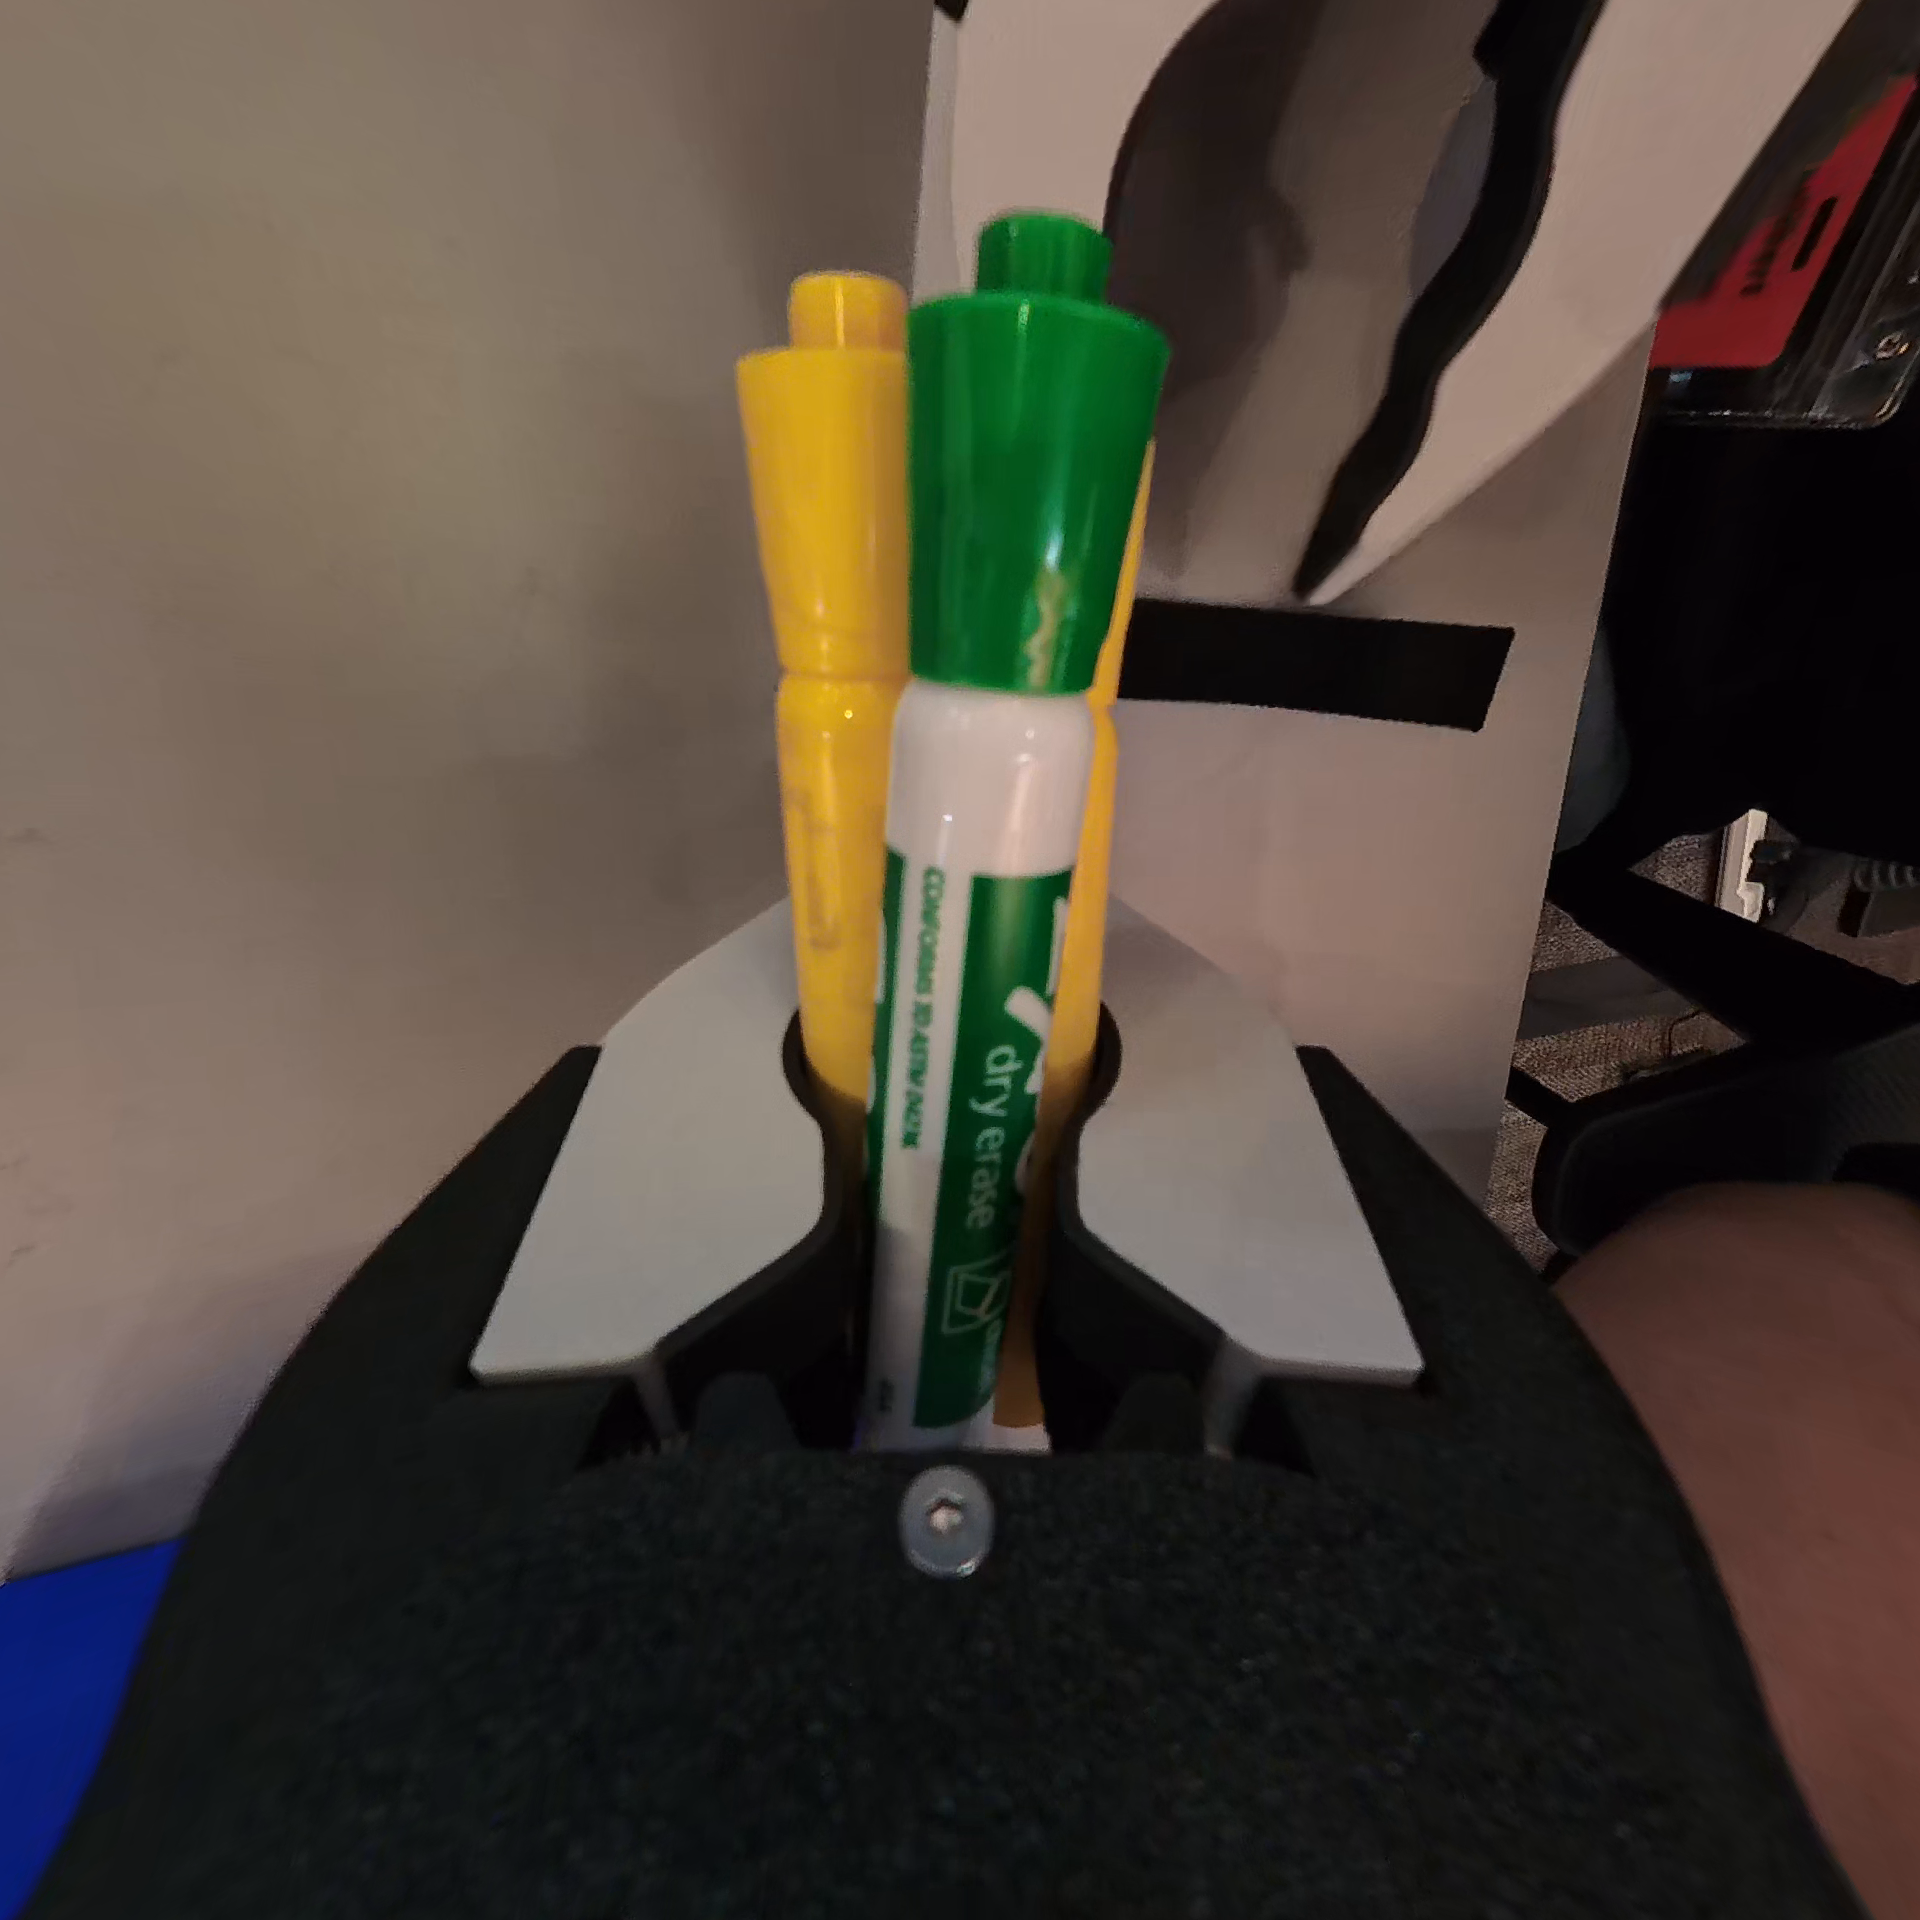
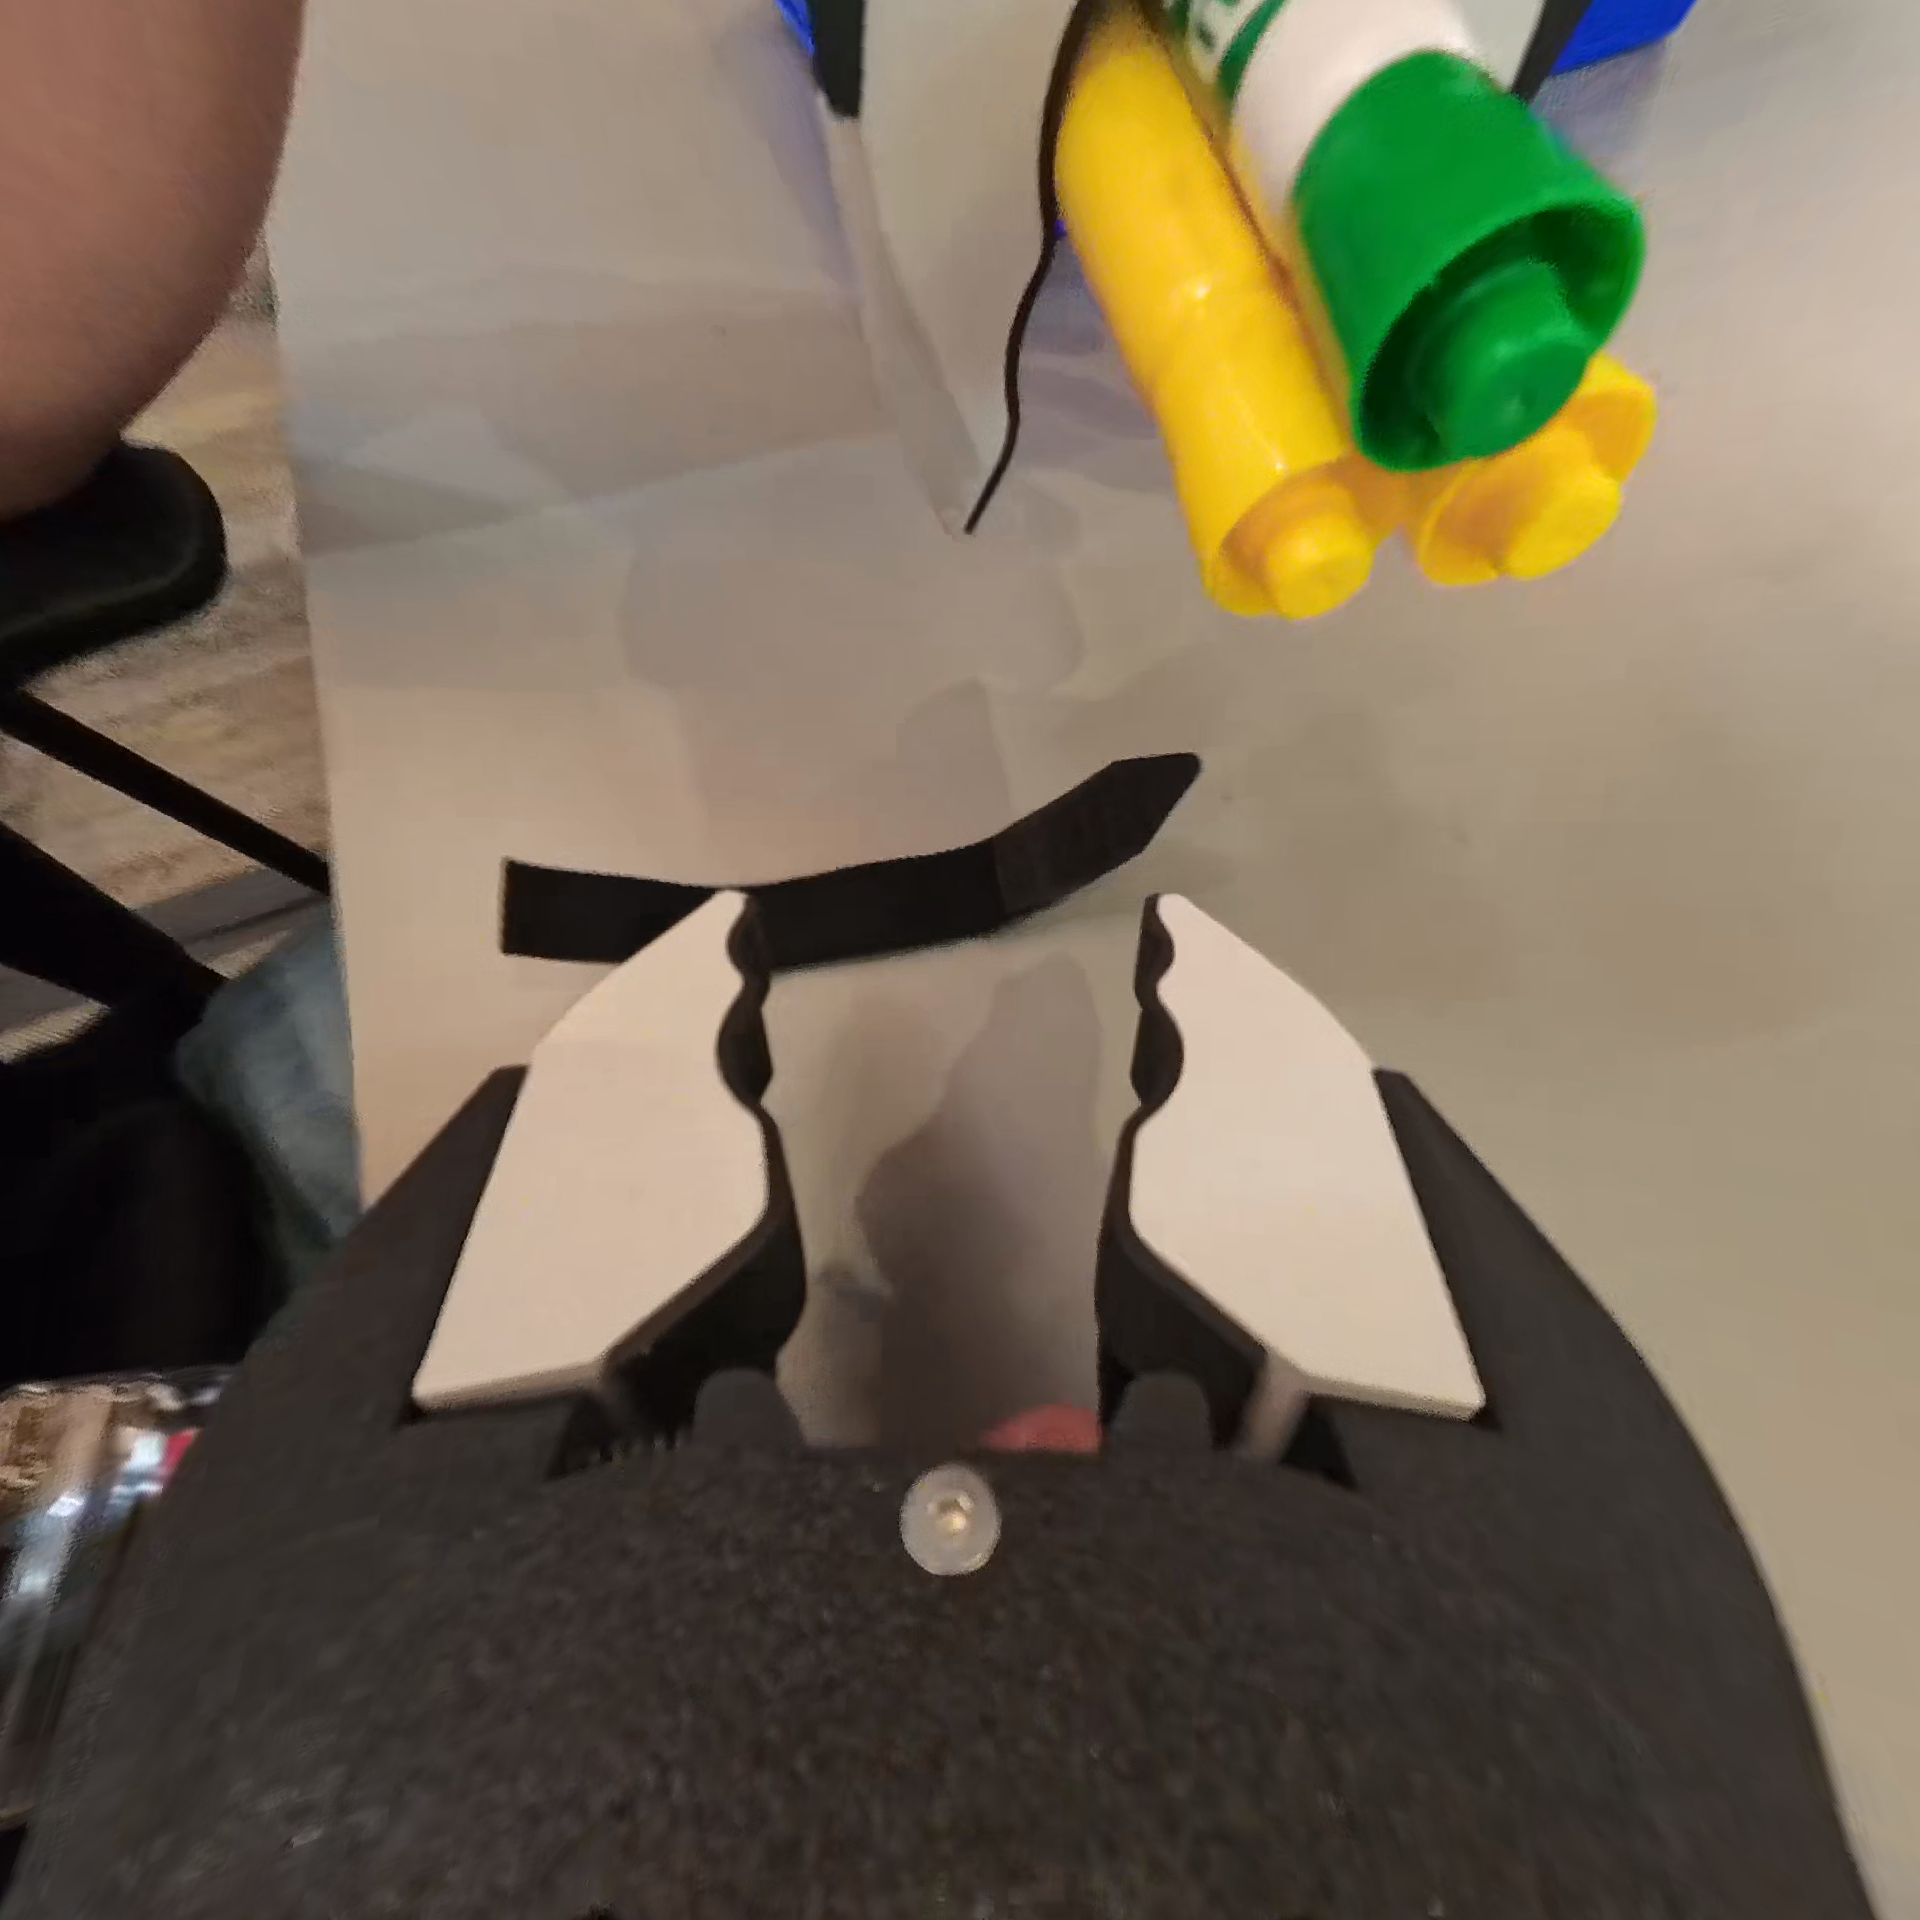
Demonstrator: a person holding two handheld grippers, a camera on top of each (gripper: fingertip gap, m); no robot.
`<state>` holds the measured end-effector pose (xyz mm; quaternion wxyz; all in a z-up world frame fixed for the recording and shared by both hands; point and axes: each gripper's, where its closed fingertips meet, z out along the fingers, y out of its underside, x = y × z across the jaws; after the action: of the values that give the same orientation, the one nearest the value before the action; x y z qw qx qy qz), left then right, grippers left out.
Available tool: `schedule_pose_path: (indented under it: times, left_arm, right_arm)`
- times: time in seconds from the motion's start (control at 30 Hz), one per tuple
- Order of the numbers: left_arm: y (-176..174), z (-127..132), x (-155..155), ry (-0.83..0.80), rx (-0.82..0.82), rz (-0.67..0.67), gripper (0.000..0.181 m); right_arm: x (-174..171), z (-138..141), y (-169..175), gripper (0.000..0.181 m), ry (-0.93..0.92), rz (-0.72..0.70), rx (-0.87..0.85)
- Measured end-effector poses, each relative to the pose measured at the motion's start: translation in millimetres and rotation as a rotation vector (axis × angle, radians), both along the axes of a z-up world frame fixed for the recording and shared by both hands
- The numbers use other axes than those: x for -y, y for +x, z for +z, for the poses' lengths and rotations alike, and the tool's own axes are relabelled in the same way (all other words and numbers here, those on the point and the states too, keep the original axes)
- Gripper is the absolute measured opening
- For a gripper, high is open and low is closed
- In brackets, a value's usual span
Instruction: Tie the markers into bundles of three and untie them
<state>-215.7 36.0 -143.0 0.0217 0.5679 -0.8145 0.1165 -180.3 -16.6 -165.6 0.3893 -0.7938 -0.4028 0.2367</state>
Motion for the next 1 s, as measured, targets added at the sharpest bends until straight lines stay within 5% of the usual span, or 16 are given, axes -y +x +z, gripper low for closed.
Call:
schedule_pose_path:
  times: [0.13, 0.33, 0.87, 1.0]
  left_arm:
    - [-2, -1, -1, -0.004, -0.007, 0.002, 0.041]
    - [-2, 0, 1, -0.003, -0.005, -0.003, 0.041]
    - [-4, 1, 2, -0.009, -0.008, 0.003, 0.041]
    - [-5, -1, 0, -0.012, -0.014, 0.012, 0.041]
  right_arm:
    - [12, -2, -11, 0.096, -0.12, 0.02, -0.09]
    - [25, -30, 1, 0.133, 0.083, 0.175, 0.279]
    - [-1, -32, -31, 0.123, -0.124, 0.066, 0.143]
    - [-5, -28, -37, 0.095, -0.124, 0.051, 0.11]
